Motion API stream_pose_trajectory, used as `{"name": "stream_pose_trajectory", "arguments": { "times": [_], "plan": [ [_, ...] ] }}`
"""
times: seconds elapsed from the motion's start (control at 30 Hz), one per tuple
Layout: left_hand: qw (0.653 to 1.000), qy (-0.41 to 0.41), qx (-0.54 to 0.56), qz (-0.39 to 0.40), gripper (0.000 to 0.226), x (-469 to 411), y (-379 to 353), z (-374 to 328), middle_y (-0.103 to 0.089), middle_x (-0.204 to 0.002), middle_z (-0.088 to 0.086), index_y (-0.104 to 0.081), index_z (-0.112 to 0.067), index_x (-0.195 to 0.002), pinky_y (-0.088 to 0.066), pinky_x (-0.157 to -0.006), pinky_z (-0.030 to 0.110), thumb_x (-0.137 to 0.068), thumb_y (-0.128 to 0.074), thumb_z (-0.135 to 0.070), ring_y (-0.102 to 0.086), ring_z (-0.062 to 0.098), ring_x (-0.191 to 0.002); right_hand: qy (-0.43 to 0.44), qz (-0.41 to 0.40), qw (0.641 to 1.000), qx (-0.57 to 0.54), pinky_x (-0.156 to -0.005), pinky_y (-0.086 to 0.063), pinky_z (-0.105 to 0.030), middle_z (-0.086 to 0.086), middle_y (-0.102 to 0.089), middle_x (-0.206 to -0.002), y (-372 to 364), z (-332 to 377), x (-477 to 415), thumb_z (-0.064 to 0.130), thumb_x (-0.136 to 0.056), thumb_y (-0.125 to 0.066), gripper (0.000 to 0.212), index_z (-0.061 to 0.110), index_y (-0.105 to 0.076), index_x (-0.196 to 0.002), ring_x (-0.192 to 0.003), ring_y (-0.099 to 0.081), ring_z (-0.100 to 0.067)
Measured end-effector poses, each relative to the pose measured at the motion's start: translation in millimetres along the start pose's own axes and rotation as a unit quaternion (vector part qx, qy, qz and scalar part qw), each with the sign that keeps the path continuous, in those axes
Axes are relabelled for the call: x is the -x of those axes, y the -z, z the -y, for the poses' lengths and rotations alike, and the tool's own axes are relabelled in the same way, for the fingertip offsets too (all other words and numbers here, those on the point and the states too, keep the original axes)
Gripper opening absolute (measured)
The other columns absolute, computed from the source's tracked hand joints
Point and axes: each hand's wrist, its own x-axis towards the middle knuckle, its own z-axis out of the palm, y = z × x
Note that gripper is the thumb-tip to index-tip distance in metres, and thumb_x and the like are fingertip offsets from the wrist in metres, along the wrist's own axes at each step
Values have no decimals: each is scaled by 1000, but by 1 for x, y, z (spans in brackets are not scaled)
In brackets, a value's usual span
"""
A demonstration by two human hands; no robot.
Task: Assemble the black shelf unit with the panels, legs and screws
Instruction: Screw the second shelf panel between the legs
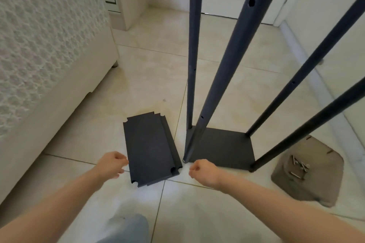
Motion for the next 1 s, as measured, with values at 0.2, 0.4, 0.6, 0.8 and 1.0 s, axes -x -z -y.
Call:
{"name": "stream_pose_trajectory", "arguments": {
  "times": [0.2, 0.4, 0.6, 0.8, 1.0],
  "plan": [
    [996, 84, 32, 29, 24, -27, -40, 32, -54, -121, 17, -51, -3, -115, -49, -93, 44, -96, -60, -14, -56, 33, -106, -26, 28, 998, -51, -74, -39, -29, -7, -52, -85, -29, 4, -55, 19, -98, -50, 31, -6, -57, -115, -75, -47, -16],
    [982, 131, 118, 73, 48, -29, -65, 33, -49, -134, 15, -35, -2, -143, -44, -89, 37, -101, -55, -13, -49, 25, -107, -39, 67, 994, -78, -97, -48, -35, -9, -53, -120, -55, 20, -87, 25, -99, -49, 45, 6, -42, -140, -108, -54, -25],
    [967, 149, 192, 83, 50, -30, -69, 39, -51, -135, 13, -35, -6, -145, -44, -100, 43, -100, -57, -13, -55, 31, -115, -75, 85, 987, -117, -96, -51, -32, -5, -50, -126, -60, 24, -93, 21, -99, -53, 40, 9, -43, -136, -112, -52, -23],
    [956, 130, 254, 68, 40, -26, -62, 29, -64, -111, 16, -44, -4, -135, -56, -69, 32, -98, -59, -6, -65, 28, -84, -76, 57, 967, -235, -97, -51, -37, -1, -51, -125, -49, 24, -82, 17, -99, -54, 42, 15, -41, -140, -110, -56, -22],
    [923, 125, 352, 94, 34, -6, -44, 14, -60, -113, 23, -47, -2, -127, -61, -62, 38, -96, -59, 2, -67, 37, -94, -96, 34, 928, -360, -69, -59, -28, -6, -52, -117, -46, 31, -64, 8, -99, -53, 41, 12, -39, -137, -88, -70, -24]
  ]
}}
